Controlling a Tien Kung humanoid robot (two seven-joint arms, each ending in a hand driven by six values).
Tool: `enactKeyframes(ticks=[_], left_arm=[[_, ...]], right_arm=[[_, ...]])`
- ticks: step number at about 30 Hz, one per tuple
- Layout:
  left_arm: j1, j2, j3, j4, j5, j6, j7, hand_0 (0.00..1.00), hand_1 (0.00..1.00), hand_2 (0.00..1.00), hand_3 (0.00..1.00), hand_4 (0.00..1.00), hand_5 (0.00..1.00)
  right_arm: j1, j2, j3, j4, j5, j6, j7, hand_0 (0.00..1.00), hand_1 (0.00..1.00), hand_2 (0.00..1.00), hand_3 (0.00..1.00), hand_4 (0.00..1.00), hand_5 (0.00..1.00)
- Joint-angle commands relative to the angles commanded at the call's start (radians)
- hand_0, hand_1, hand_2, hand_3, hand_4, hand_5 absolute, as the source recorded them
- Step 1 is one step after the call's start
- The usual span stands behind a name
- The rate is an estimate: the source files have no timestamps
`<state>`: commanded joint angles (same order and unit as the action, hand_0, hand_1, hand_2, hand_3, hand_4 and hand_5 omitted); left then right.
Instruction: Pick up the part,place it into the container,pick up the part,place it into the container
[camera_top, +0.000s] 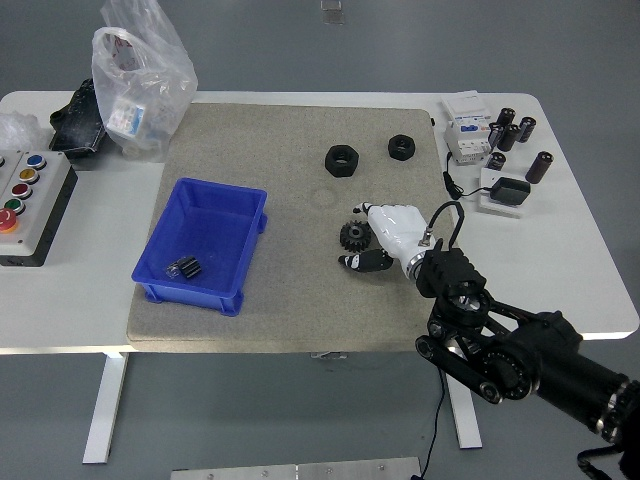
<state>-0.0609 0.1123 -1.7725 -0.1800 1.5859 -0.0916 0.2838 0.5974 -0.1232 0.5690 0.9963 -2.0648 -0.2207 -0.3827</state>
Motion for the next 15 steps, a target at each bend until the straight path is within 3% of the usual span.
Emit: enactKeyframes(ticks=[1, 6, 7, 15], left_arm=[[0.0, 0.0, 0.001, 0.0, -0.001, 0.0, -0.001, 0.659, 0.554, 0.561, 0.692, 0.608, 0.237], [0.0, 0.0, 0.003, 0.0, -0.003, 0.0, -0.001, 0.659, 0.554, 0.561, 0.692, 0.608, 0.237], [0.001, 0.0, 0.004, 0.0, -0.003, 0.0, -0.001, 0.659, 0.554, 0.562, 0.692, 0.608, 0.237], [0.001, 0.0, 0.003, 0.0, -0.005, 0.0, 0.0, 0.659, 0.554, 0.562, 0.694, 0.608, 0.239]], right_arm=[[0.0, 0.0, -0.001, -0.001, 0.001, -0.004, 0.002, 0.318, 0.488, 0.32, 0.527, 0.489, 0.187], [0.0, 0.0, -0.002, -0.004, 0.014, -0.039, 0.024, 0.318, 0.488, 0.32, 0.527, 0.489, 0.187], [0.0, 0.0, -0.003, -0.005, 0.017, -0.047, 0.028, 0.3, 0.443, 0.249, 0.391, 0.368, 0.206], [0.019, -0.001, -0.015, 0.011, 0.017, -0.103, 0.064, 0.294, 0.434, 0.23, 0.371, 0.334, 0.202]])
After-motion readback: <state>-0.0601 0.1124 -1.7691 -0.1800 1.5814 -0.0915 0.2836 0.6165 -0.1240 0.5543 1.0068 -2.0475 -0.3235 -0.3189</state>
